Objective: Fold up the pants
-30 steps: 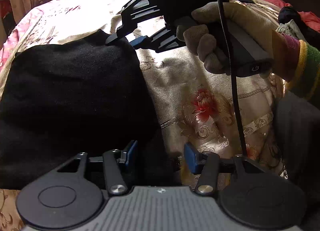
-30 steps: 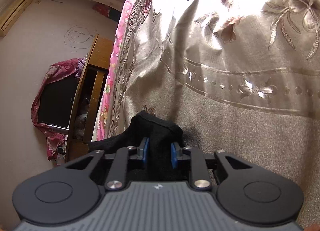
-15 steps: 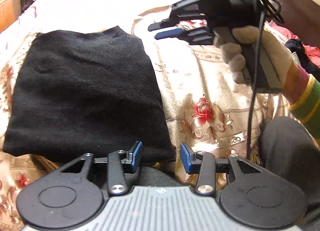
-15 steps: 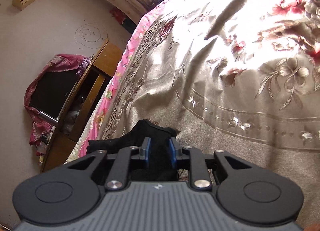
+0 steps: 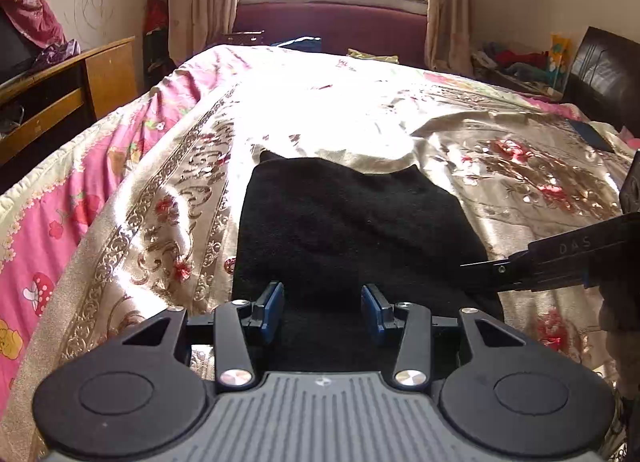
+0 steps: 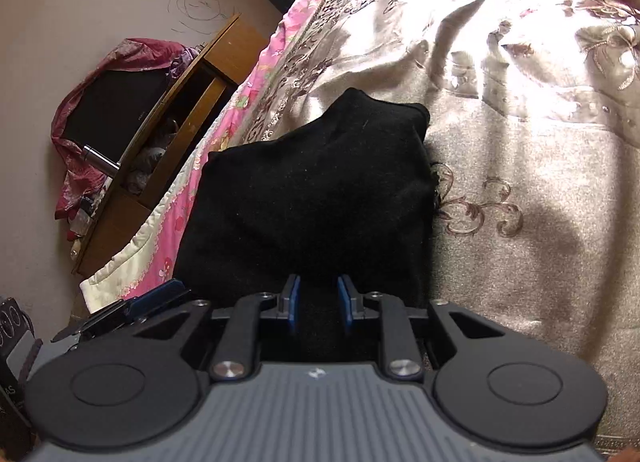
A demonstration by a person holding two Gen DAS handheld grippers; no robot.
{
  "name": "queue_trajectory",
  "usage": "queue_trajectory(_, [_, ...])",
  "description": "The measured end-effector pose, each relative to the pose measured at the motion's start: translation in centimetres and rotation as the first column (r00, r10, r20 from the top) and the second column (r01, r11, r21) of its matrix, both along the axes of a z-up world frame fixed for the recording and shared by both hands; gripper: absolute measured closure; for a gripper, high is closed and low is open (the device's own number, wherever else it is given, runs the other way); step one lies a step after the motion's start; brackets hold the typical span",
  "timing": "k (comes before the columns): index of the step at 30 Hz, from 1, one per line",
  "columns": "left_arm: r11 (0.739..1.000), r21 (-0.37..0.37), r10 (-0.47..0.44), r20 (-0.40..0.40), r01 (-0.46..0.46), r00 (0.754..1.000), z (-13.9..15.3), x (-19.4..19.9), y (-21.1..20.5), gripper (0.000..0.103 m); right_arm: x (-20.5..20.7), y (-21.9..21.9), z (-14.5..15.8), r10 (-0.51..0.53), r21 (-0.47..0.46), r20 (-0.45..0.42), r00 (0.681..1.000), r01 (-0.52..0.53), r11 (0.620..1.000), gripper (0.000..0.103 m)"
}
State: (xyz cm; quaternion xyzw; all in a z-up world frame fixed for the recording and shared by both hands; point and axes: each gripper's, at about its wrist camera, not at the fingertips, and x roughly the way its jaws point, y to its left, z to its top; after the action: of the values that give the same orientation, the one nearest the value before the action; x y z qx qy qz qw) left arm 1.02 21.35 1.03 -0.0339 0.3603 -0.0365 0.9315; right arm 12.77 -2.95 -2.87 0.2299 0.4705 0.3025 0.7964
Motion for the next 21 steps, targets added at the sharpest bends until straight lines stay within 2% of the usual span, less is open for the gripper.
queue_trajectory(2, [1.000,-0.007,0.020,-0.045,-0.020,0.999,-1.8,1.4,0.8,0.048,0.4,0.7,-0.5,0.008,-0.015,-0.010,1.000,-0.008,1.000,0.083])
queue_trajectory(4, [0.999,0.040,0.006,-0.042,-0.004,0.999,-2.5,1.5,0.2,0.048,0.2,0.9,0.1,-0.005,-0.030,-0.006,1.000,0.004,1.000,0.083])
queue_trajectory(6, [0.999,0.052,-0.003,-0.030,0.005,1.000,-1.8,1.0,-0.1,0.048,-0.7,0.9,1.7,-0.018,-0.049,0.065,0.998,0.022,0.999,0.080])
queue_trajectory(9, [1.000,0.019,-0.007,0.025,0.007,1.000,-0.2,0.2,0.0,0.048,-1.9,1.7,3.6,0.001,-0.066,0.145,0.989,0.009,0.998,0.080])
queue_trajectory(12, [0.999,0.052,-0.011,0.021,0.010,1.000,-0.4,1.2,0.2,0.046,-2.4,3.9,3.5,0.071,-0.073,0.137,0.988,-0.061,0.995,0.080])
queue_trajectory(14, [0.998,0.059,-0.009,-0.038,0.012,0.999,-1.6,2.3,0.4,0.046,-2.4,5.7,2.6,0.102,-0.141,0.118,0.988,-0.085,0.986,0.075])
queue_trajectory(15, [0.998,0.061,-0.008,-0.052,0.012,0.999,-2.1,2.5,0.5,0.045,-2.3,6.5,1.7,0.108,-0.177,0.095,0.990,-0.090,0.980,0.075])
queue_trajectory(17, [0.996,0.084,-0.014,-0.059,0.019,0.998,-2.4,2.6,0.2,0.045,-2.3,7.1,1.0,0.107,-0.214,0.105,0.989,-0.083,0.973,0.077])
queue_trajectory(21, [0.993,0.119,-0.022,-0.058,0.029,0.998,-1.5,2.1,-0.7,0.043,-3.4,5.9,2.8,0.065,-0.161,0.122,0.990,-0.045,0.986,0.075])
